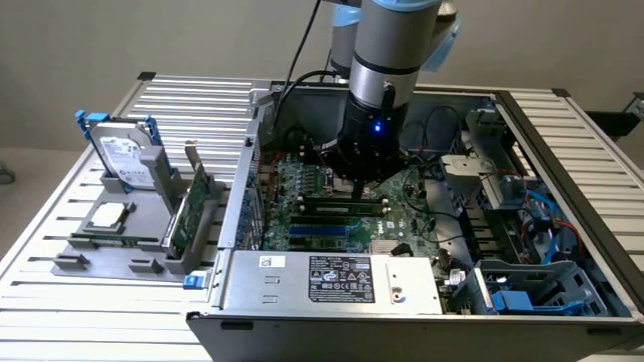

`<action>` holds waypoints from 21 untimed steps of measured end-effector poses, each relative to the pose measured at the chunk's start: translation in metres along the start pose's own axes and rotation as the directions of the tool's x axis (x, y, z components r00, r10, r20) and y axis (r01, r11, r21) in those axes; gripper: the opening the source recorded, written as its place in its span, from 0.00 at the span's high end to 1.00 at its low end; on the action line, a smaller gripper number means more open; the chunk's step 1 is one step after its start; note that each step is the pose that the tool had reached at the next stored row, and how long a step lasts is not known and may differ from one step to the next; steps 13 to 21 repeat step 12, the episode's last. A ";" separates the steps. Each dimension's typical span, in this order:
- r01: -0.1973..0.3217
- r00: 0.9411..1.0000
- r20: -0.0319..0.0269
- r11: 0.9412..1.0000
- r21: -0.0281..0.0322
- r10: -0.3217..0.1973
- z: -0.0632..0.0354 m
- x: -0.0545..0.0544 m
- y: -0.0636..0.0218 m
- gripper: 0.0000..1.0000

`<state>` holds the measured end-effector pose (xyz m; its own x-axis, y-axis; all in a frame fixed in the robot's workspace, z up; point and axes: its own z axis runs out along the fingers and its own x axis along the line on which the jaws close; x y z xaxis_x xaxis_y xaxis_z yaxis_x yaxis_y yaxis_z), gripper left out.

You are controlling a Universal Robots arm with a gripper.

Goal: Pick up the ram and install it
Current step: 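Press down the ram until it locks into place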

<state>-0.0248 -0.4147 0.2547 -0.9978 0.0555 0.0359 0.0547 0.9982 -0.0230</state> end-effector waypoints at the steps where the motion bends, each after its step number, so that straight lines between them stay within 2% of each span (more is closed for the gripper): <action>1: 0.000 1.000 0.000 1.000 0.000 0.000 0.0000 0.002 -0.0001 0.89; 5: -0.002 1.000 -0.002 1.000 0.000 0.002 -0.0001 0.007 -0.0004 0.89; 21: -0.001 1.000 -0.002 1.000 0.000 0.001 -0.0001 0.007 -0.0004 0.89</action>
